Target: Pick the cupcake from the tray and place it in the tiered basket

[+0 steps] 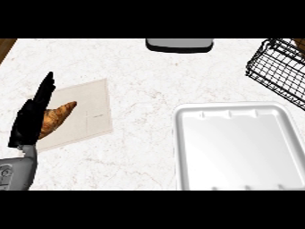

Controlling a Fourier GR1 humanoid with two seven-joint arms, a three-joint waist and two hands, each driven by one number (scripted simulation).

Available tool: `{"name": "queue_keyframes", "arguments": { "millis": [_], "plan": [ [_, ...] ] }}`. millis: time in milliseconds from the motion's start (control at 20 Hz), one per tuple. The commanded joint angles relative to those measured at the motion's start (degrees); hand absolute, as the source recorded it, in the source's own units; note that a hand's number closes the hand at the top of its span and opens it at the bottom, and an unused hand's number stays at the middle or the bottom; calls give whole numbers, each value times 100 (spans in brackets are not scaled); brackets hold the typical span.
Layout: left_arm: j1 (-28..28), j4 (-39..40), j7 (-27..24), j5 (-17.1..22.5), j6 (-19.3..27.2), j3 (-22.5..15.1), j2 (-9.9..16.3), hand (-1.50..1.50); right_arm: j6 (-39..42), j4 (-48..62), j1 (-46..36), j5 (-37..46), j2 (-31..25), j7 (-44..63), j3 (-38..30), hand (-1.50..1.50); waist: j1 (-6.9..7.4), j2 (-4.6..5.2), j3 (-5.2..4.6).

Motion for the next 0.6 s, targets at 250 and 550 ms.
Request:
{"name": "queue_keyframes", "arguments": {
  "millis": [250,550],
  "plan": [
    [-40,-22,10,-170,161,-136,-188,0,-41,129,352,-658,-253,-1050,-597,150,-37,3,4],
    [-3,-254,213,-48,-34,-70,-49,0,-322,244,790,-1440,-136,-1150,-1346,150,16,7,14]
  ]
}}
